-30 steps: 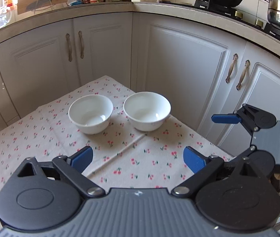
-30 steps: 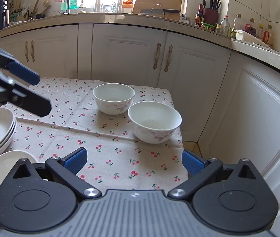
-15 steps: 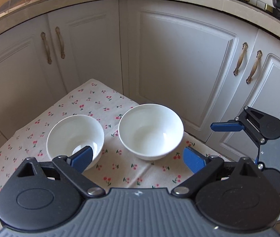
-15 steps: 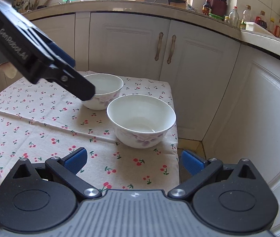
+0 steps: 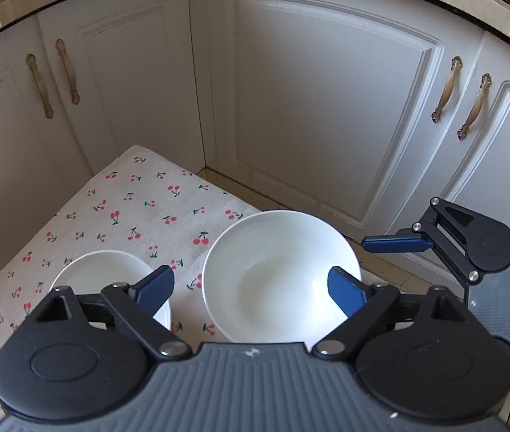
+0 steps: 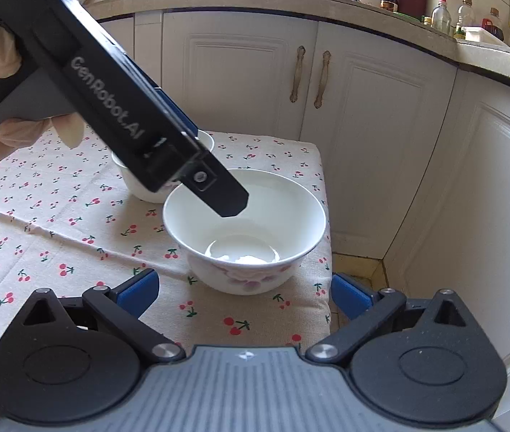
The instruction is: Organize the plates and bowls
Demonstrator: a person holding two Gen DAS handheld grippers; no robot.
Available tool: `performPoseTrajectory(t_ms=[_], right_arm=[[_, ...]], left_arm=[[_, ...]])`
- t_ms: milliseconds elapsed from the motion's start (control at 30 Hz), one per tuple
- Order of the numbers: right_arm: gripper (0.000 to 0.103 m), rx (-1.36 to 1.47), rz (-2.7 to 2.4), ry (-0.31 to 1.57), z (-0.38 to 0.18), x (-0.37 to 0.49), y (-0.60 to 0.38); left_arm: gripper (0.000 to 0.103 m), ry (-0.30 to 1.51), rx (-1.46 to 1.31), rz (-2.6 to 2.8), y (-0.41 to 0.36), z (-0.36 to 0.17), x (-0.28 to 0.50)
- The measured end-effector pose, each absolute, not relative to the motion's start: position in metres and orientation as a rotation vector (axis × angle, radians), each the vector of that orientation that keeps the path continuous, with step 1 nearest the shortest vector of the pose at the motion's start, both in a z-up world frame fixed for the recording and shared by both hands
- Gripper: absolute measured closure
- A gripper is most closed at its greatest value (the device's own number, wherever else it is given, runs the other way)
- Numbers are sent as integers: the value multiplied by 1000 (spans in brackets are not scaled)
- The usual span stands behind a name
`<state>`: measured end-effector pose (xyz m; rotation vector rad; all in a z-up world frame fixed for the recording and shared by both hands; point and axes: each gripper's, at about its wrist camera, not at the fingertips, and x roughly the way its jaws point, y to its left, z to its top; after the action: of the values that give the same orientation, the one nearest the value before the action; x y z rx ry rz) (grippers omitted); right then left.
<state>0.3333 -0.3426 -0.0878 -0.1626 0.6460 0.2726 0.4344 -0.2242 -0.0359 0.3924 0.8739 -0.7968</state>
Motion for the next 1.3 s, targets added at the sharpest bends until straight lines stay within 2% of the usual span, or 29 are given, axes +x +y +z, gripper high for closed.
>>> performPoseTrajectory(t_ms=[67,300,433,533,667,1300], right_arm=[[0,-163,277,637,-89,334,-343],[2,-184,289,613,-90,341,-340],[8,-198,299,605,-91,344,-338],[9,-208,297,597,-91,344,-338],[12,-211,303,589,-91,345,-337],[13,-208,298,608,-88,349,-336]], left_arm=[[19,889,390,-800,-229,-40,440],[20,909,410,-812,-241,-52,451],[27,928,422,-813,-244,-58,454],[27,935,422,-819,-244,-60,455],[34,942,428,-830,-245,-62,456],[34,941,430,-845,-243,-63,456]])
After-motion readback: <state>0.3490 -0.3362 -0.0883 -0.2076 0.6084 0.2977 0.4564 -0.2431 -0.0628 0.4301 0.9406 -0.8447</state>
